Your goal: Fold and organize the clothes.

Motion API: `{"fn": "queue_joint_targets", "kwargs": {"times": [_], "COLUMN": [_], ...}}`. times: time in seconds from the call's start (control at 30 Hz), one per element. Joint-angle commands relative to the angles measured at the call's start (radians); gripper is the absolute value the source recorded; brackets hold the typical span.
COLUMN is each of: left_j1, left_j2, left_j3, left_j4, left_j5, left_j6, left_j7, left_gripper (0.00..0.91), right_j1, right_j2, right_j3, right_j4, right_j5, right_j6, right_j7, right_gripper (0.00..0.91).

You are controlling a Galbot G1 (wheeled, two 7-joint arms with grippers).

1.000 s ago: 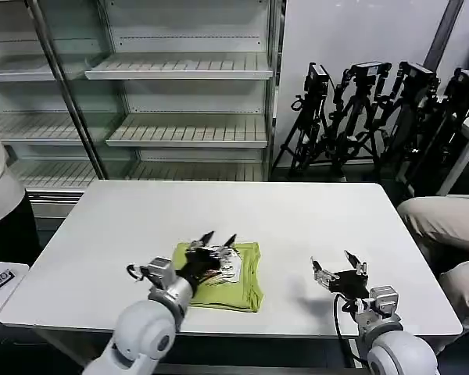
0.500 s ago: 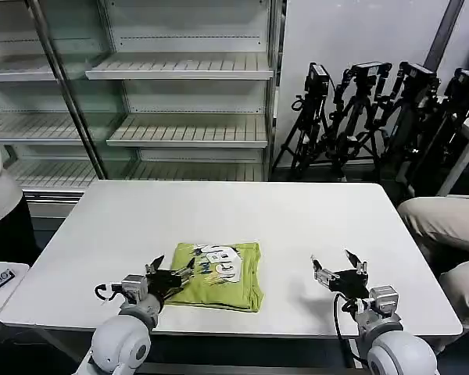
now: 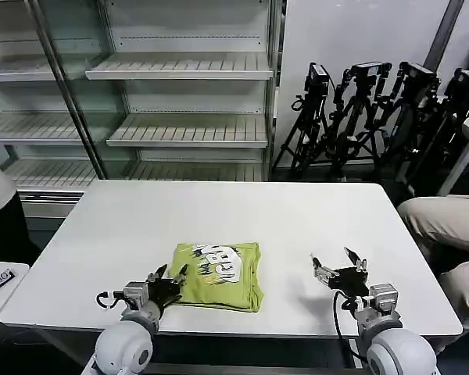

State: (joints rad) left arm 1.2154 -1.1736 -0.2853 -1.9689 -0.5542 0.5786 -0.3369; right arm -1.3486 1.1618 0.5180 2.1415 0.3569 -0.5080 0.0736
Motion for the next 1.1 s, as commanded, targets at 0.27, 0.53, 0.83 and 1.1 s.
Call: {"fn": "queue_joint_targets", "kwargs": {"times": [0.27, 0.53, 0.83, 1.1], "left_j1": [-0.01, 0.05, 0.234, 0.31], "left_j2": [-0.03, 0.074, 0.411, 0.599], "left_j3": [0.031, -0.213, -0.741, -0.937], "left_j4": [0.035, -0.002, 0.087, 0.047], "left_j5": [0.065, 0.267, 0.167, 0.144], "left_j6": [0.0, -0.002, -0.002, 0.0], "left_j7": [0.001, 0.195, 0.415, 0.518], "left_gripper": [0.02, 0.01, 0.01, 0.01], "right_j1": [-0.007, -0.022, -0.02, -0.015], "right_j2": [-0.001, 0.004, 0.001, 0.002], "right_j3": [0.002, 0.012, 0.013, 0.011], "right_j4": [0.005, 0.013, -0.002, 0.0], "right_j5": [0.005, 0.01, 0.014, 0.014], "right_j6": [0.002, 0.009, 0.027, 0.037], "right_j7": [0.002, 0.0, -0.006, -0.009], "right_gripper": [0.907, 0.907, 0.907, 0.907]}}
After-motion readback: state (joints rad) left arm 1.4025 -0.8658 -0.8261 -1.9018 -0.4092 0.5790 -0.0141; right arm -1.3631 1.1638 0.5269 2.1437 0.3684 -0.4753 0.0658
